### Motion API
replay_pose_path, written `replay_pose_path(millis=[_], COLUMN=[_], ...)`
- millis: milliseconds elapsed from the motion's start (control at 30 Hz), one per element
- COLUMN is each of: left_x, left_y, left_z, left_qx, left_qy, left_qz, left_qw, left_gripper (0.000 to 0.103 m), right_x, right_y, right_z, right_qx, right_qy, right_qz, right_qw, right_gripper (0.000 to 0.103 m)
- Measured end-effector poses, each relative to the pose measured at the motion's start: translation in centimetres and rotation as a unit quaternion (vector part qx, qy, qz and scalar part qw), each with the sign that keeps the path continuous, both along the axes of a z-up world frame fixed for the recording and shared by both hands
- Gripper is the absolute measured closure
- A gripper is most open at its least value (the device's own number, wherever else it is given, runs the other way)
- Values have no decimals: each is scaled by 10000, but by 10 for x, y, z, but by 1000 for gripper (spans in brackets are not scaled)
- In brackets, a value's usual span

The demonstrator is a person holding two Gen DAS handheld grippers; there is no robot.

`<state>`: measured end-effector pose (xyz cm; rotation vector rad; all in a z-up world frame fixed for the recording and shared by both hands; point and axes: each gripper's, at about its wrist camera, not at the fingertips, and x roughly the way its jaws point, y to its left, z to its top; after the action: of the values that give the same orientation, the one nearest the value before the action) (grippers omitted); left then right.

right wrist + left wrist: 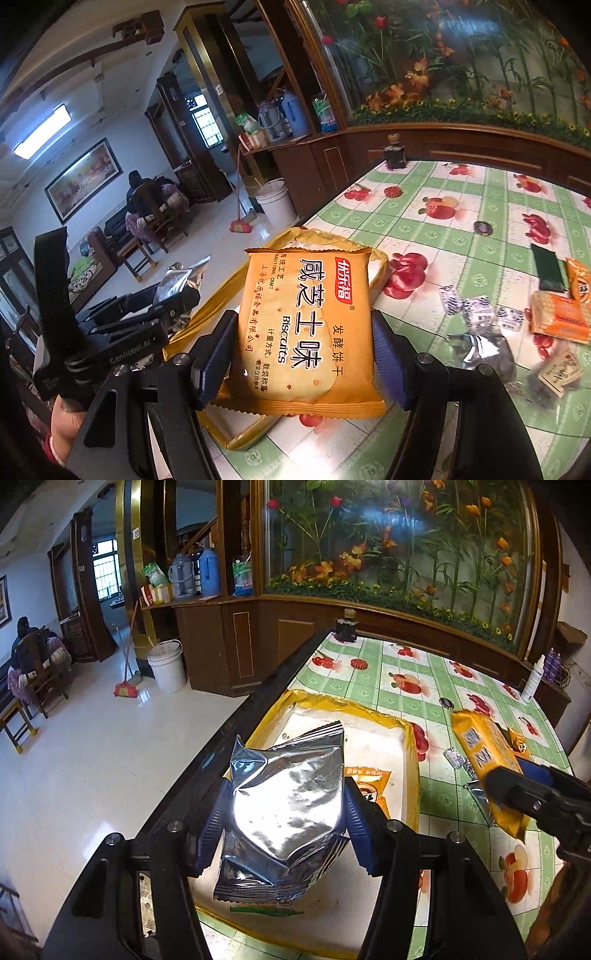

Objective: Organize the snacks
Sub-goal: 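Carry the foil packet and yellow biscuit bag over the tray with both tools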

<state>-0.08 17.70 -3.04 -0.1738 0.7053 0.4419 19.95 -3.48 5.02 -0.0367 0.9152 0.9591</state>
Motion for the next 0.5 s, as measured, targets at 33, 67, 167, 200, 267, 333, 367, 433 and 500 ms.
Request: replay_pose_path(millis=[33,67,167,200,267,333,367,433,500], left_x=[1,3,8,8,11,13,14,18,22], left_y=[-1,-1,-5,-5,-7,-7,-7,-5,-5], left_z=[-2,-4,-9,-11,-15,-18,-20,-24,-29], left_qx=[-8,-20,-34,-63,-68,-101,-108,-156,-193], left_qy=[28,50,139,159,220,259,281,330,386], left_qz=[-21,-41,-97,-117,-149,-162,-158,-155,-160], left_qw=[10000,10000,9999,9998,9996,9995,9994,9992,9989], left_gripper=[44,44,44,44,44,44,44,44,44], right_x=[1,3,9,12,18,24,26,33,39], right_y=[5,8,21,26,34,44,48,55,62], right_z=[-2,-4,-10,-12,-16,-21,-23,-29,-36], right_qx=[-5,-4,-26,-37,-27,-48,-56,-62,-76], right_qy=[12,19,40,45,104,143,154,191,242], right_qz=[30,52,132,144,183,209,218,239,252], right_qw=[10000,10000,9999,9999,9998,9997,9996,9995,9994], right_gripper=[32,32,32,32,32,32,32,32,32])
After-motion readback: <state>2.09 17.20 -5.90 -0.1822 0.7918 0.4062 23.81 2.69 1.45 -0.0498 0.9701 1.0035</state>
